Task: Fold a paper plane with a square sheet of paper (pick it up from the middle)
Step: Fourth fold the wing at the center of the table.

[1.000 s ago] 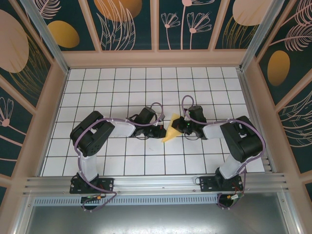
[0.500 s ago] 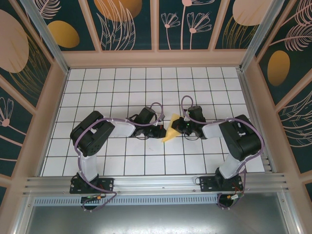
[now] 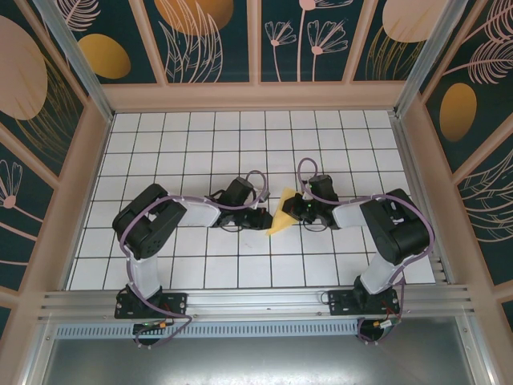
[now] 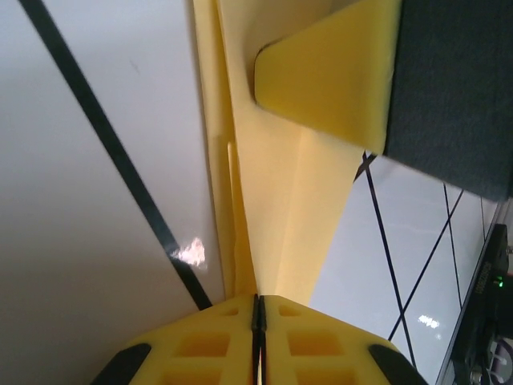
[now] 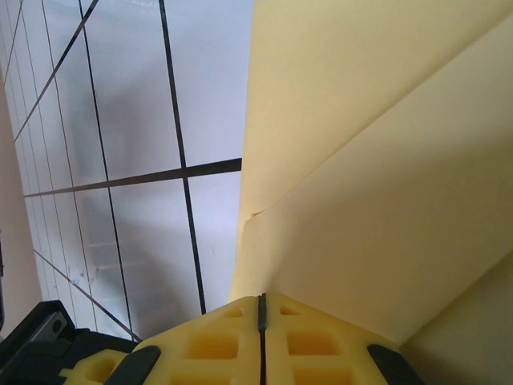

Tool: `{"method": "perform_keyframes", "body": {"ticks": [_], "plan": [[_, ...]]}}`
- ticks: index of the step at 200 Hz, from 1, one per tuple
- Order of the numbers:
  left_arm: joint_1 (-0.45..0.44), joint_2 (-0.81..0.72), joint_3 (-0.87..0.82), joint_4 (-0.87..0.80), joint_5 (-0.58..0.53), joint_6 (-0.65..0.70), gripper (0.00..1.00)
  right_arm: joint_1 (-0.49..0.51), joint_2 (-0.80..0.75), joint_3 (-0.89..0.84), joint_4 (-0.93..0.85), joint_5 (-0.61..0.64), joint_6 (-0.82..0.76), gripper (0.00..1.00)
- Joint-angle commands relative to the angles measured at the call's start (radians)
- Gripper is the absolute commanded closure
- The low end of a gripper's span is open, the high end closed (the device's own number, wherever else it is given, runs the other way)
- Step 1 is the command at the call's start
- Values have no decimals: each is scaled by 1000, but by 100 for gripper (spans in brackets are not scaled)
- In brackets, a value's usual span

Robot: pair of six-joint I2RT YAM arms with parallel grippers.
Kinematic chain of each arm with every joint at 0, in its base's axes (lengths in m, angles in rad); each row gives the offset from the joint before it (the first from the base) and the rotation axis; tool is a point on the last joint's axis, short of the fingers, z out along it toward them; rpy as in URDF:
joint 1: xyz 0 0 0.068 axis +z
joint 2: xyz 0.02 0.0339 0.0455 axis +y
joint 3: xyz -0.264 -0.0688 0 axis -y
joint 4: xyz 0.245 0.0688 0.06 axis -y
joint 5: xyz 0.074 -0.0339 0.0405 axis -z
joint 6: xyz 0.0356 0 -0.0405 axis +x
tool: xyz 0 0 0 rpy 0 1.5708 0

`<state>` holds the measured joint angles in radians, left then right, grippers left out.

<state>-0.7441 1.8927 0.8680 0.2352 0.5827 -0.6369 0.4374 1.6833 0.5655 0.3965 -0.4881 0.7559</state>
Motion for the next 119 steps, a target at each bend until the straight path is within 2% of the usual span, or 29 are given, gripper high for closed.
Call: {"method": "perform_keyframes", "body": {"ticks": [1,76,119], "plan": [[4,-30,-30,-35,51,-8,89,-5,20,-26,-40,34,-33,93],[3,-7,-48,-84,94,17,99,-4,29,-25,-45,41,-38,93],[2,-7,-58,-100,92,19,87,-5,35,-27,-45,45,-39,93]]}}
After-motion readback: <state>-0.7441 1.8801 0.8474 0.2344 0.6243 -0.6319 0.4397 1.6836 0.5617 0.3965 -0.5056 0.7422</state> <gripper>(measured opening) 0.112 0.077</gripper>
